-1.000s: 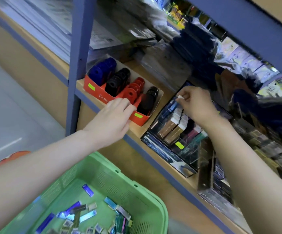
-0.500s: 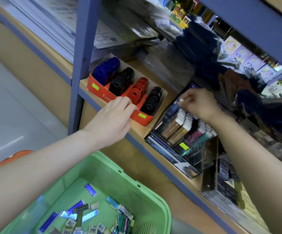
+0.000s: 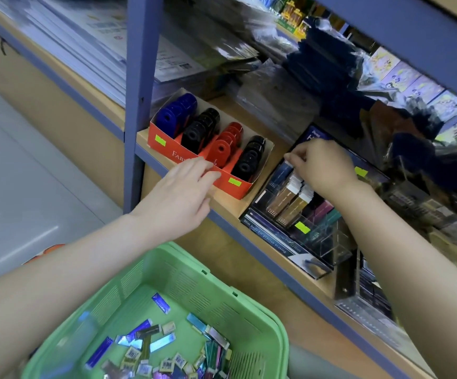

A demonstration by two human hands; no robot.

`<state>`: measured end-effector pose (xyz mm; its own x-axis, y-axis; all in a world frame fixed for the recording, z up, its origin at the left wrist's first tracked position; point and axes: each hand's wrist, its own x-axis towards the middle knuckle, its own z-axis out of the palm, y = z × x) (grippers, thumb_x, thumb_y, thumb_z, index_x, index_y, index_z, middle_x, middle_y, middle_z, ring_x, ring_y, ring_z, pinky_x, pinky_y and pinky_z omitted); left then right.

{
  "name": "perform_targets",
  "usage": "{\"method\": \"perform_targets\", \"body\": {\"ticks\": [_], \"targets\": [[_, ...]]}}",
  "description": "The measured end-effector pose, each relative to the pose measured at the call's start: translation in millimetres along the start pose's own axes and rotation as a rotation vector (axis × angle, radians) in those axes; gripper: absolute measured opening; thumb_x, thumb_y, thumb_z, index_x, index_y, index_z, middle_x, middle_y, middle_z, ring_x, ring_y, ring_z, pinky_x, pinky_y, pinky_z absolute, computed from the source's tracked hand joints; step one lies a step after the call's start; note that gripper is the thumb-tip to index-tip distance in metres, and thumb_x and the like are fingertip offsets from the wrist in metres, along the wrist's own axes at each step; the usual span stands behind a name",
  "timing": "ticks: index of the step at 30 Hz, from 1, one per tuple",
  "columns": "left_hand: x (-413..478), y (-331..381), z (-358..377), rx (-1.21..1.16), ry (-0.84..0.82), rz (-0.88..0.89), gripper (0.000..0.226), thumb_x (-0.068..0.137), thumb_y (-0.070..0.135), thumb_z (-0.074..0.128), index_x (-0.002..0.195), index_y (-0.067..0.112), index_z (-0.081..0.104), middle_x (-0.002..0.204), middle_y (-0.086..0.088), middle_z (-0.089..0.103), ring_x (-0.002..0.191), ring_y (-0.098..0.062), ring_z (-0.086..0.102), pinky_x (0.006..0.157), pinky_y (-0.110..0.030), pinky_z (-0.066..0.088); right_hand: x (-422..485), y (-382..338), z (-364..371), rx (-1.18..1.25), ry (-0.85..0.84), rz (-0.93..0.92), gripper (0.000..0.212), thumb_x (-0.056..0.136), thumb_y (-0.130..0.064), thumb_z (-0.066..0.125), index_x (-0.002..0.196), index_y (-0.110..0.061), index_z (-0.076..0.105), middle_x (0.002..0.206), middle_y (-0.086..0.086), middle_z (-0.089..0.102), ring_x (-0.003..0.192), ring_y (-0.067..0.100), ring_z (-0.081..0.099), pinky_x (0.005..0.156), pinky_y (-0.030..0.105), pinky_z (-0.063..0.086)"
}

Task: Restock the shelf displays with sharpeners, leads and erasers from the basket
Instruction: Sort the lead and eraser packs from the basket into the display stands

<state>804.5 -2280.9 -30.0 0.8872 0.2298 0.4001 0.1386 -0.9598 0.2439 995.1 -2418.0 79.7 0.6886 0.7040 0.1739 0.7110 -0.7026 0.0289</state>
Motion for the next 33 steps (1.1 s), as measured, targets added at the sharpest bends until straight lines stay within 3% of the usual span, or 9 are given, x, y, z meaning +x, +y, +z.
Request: {"method": "perform_targets", "body": {"ticks": [4, 7, 10, 15, 17, 19, 21, 26, 33], "targets": [[-26, 0, -12, 0.052, 0.048, 0.012, 0.031, 0.081, 0.014, 0.055, 0.11, 0.003, 0.06, 0.102, -0.013, 0.057, 0.1, -0.032, 0.054, 0.098, -0.038, 0.03, -37, -15, -2, 0.05, 0.234, -0.149, 0.026, 0.098, -0.027, 0.05, 0.115, -0.012, 0.063, 0.11, 0.007, 0.063, 0.107, 0.023, 0.053, 0.075, 0.03, 0.039], [-56, 0, -16, 0.054, 0.03, -0.035, 0.034, 0.081, 0.023, 0.039, 0.102, 0.007, 0.06, 0.097, -0.008, 0.057, 0.096, -0.027, 0.05, 0.093, -0.036, 0.029, -78, -30, 6, 0.123, 0.347, -0.294, 0.019, 0.096, -0.023, 0.052, 0.105, -0.012, 0.064, 0.1, 0.002, 0.06, 0.097, 0.018, 0.05, 0.072, 0.024, 0.035], [-95, -2, -7, 0.045, -0.015, -0.123, 0.035, 0.08, 0.026, 0.038, 0.101, 0.01, 0.061, 0.096, -0.006, 0.056, 0.094, -0.022, 0.044, 0.088, -0.033, 0.029, -114, -41, 30, 0.173, 0.34, -0.442, 0.02, 0.096, -0.021, 0.048, 0.098, -0.01, 0.065, 0.091, 0.002, 0.058, 0.085, 0.018, 0.051, 0.064, 0.025, 0.039], [-163, -14, 12, 0.065, -0.206, -0.311, 0.045, 0.077, 0.034, 0.037, 0.107, 0.013, 0.063, 0.099, -0.004, 0.059, 0.088, -0.024, 0.057, 0.081, -0.033, 0.032, -175, -73, 106, 0.2, -0.014, -0.532, 0.028, 0.091, -0.025, 0.039, 0.1, -0.016, 0.064, 0.092, -0.003, 0.06, 0.083, 0.014, 0.058, 0.067, 0.021, 0.044], [-187, -18, 18, 0.068, -0.272, -0.386, 0.049, 0.077, 0.037, 0.036, 0.111, 0.012, 0.062, 0.101, -0.004, 0.06, 0.089, -0.024, 0.059, 0.079, -0.034, 0.042, -198, -85, 145, 0.278, -0.292, -0.479, 0.03, 0.099, -0.024, 0.037, 0.121, -0.015, 0.055, 0.115, -0.001, 0.055, 0.104, 0.015, 0.056, 0.086, 0.025, 0.047], [-204, -22, 23, 0.025, -0.331, -0.455, 0.056, 0.077, 0.039, 0.036, 0.118, 0.009, 0.058, 0.104, -0.007, 0.059, 0.092, -0.027, 0.06, 0.077, -0.037, 0.05, -219, -90, 190, 0.357, -0.561, -0.394, 0.038, 0.102, -0.025, 0.039, 0.138, -0.014, 0.04, 0.135, 0.002, 0.043, 0.122, 0.016, 0.044, 0.104, 0.027, 0.036], [-214, -26, 29, -0.059, -0.371, -0.519, 0.062, 0.078, 0.04, 0.035, 0.128, 0.006, 0.051, 0.112, -0.01, 0.057, 0.099, -0.03, 0.059, 0.083, -0.041, 0.049, -235, -94, 229, 0.341, -0.706, -0.327, 0.044, 0.101, -0.024, 0.041, 0.143, -0.011, 0.033, 0.141, 0.006, 0.037, 0.129, 0.018, 0.038, 0.111, 0.027, 0.028], [-228, -27, 42, -0.352, -0.423, -0.703, 0.061, 0.094, 0.027, 0.049, 0.147, 0.016, 0.021, 0.143, -0.006, 0.039, 0.126, -0.026, 0.047, 0.101, -0.036, 0.039, -270, -95, 300, 0.35, -0.966, -0.158, 0.054, 0.098, -0.022, 0.051, 0.145, -0.01, 0.029, 0.143, 0.01, 0.037, 0.129, 0.022, 0.039, 0.114, 0.031, 0.027], [-238, -26, 51, -0.301, -0.291, -0.797, 0.056, 0.093, 0.024, 0.053, 0.143, 0.019, 0.028, 0.138, -0.001, 0.048, 0.115, -0.023, 0.054, 0.082, -0.027, 0.037, -293, -96, 341, 0.458, -1.05, -0.016, 0.073, 0.086, -0.022, 0.068, 0.146, -0.012, 0.027, 0.143, 0.006, 0.034, 0.131, 0.02, 0.038, 0.114, 0.031, 0.026]]}}
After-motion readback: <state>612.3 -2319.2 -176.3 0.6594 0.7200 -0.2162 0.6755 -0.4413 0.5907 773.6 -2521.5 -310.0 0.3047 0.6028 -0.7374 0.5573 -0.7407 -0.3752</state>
